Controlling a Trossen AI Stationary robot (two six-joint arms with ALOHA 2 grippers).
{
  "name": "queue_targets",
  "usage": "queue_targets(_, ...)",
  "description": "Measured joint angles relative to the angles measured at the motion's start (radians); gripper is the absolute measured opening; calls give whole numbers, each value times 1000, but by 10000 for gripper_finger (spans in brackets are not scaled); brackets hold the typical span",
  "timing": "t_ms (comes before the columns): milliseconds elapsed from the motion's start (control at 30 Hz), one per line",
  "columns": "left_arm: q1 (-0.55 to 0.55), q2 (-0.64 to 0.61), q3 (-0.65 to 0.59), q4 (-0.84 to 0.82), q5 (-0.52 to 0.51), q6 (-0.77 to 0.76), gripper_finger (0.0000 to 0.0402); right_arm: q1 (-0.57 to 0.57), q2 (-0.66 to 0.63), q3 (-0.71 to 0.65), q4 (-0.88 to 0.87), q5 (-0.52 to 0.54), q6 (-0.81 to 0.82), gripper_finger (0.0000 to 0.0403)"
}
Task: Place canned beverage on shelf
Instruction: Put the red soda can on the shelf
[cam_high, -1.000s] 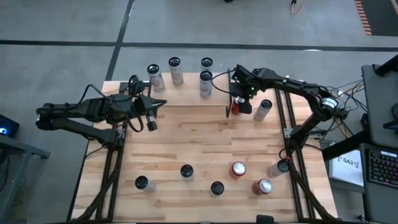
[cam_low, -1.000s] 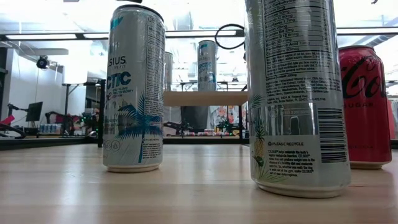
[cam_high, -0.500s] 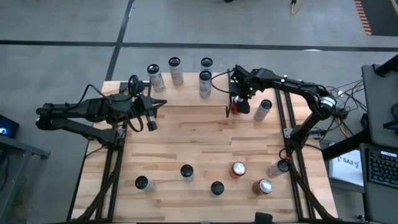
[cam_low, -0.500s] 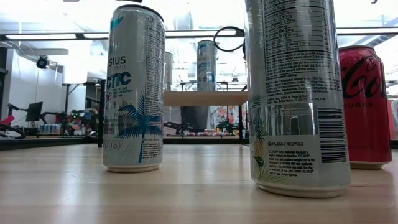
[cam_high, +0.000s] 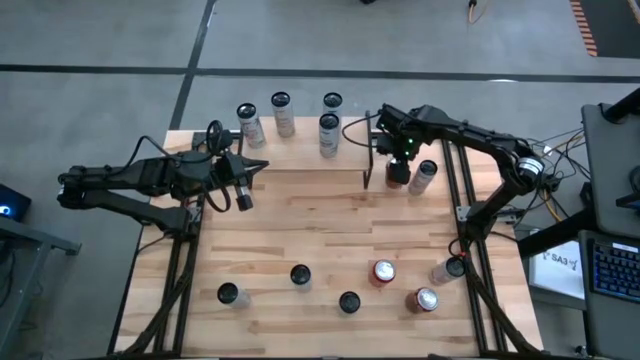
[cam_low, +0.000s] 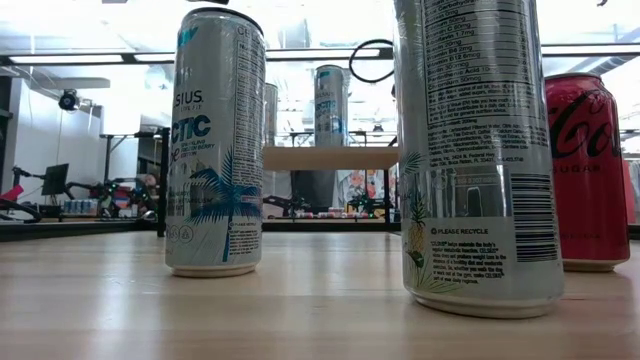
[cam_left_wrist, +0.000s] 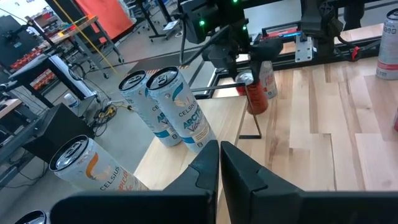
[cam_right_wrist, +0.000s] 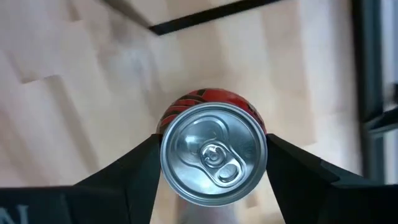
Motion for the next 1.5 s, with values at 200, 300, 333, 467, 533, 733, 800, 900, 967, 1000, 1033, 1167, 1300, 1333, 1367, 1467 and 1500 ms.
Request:
queue_targets(200,0,0,0,-3,0,0,0,26,-4,-21,8,-128,74,237)
queue_targets(300,0,0,0,-3,0,0,0,58,-4,-46,18,-127,109,237)
queue_targets(333,0,0,0,-3,0,0,0,71,-5,-54,28,-126,123,237)
queue_targets(467,0,0,0,-3,-1,0,0,125,-13,-85,88,-120,199,237)
queue_targets(533,0,0,0,-3,-1,0,0,155,-23,-101,127,-118,238,237)
queue_targets(733,0,0,0,-3,-1,0,0,251,-63,-131,186,-63,357,237)
queue_targets(800,0,0,0,-3,-2,1,0,285,-65,-136,188,-16,376,237)
queue_targets(900,0,0,0,-2,-6,3,0,328,-63,-148,199,28,411,267)
queue_targets(967,0,0,0,2,-6,3,0,342,-59,-153,204,41,430,301)
queue_targets(1000,0,0,0,2,-6,3,0,345,-57,-154,202,40,443,317)
queue_targets(1033,0,0,0,2,-6,3,0,346,-57,-155,195,36,451,331)
queue_targets(1167,0,0,0,2,-5,-2,0,344,-82,-134,167,38,435,362)
queue_targets(1300,0,0,0,2,-4,-3,0,341,-123,-127,136,99,299,363)
queue_targets(1333,0,0,0,2,3,-4,0,340,-132,-128,137,111,272,362)
queue_targets(1367,0,0,0,1,6,-4,0,340,-139,-129,135,116,250,362)
queue_targets(1467,0,0,0,1,7,-4,0,338,-144,-129,137,114,219,362)
queue_targets(1500,0,0,0,1,7,-4,0,338,-140,-130,142,106,219,362)
